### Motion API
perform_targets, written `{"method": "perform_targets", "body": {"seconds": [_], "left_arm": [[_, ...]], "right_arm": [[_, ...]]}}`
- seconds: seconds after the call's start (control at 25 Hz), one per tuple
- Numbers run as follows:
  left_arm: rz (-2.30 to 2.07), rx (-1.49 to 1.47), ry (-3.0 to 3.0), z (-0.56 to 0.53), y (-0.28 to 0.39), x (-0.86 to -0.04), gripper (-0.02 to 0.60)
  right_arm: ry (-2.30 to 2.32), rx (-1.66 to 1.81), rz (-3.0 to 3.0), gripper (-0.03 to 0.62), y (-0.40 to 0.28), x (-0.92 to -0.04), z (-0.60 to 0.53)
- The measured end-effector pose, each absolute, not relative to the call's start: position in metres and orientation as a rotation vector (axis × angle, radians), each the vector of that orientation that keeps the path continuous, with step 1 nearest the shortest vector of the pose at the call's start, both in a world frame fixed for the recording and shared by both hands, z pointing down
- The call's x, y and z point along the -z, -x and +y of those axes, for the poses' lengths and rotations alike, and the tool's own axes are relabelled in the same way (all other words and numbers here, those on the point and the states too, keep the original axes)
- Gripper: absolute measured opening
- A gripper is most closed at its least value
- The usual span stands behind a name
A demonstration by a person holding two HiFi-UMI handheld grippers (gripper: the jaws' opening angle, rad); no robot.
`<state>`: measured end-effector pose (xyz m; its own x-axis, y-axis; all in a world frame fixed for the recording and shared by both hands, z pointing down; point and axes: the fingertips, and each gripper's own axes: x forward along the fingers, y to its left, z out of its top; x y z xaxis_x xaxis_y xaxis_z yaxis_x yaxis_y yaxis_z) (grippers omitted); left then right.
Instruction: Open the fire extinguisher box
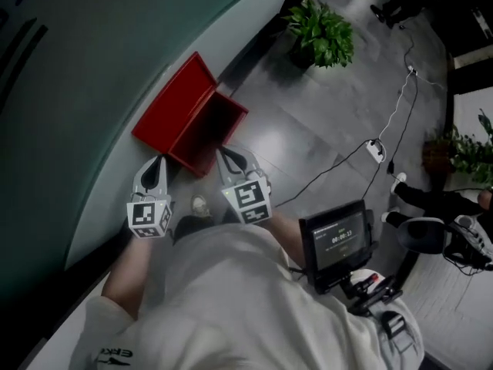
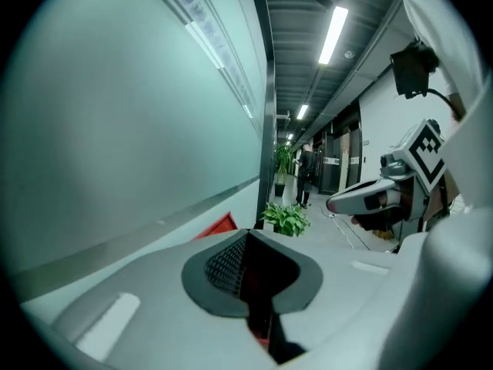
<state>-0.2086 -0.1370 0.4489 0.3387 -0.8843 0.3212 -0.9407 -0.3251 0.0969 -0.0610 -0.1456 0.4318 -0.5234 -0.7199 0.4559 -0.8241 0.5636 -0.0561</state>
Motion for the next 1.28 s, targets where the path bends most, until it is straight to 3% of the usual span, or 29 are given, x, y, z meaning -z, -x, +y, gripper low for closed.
{"method": "perform_targets", "body": {"seconds": [0.36,0.92,1.28], "left_arm": [[-1.654,-0.205,-2.497,-0.129,0.164,-0.360,0.003],[-1.713,-0.072,-2.579,-0.092,0.137,-0.307,0.002],[-1.864,-0.102,-2.441,-0.062,0.134,-0.313,0.002]], "right_arm": [[-1.335,-0.332,-2.540,0.012,0.039,-0.353,-0.143],[-1.434,-0.237,-2.658,0.012,-0.003,-0.294,-0.123],[-1.279,-0.250,-2.731,0.012,-0.002,-0.301,-0.101]]}}
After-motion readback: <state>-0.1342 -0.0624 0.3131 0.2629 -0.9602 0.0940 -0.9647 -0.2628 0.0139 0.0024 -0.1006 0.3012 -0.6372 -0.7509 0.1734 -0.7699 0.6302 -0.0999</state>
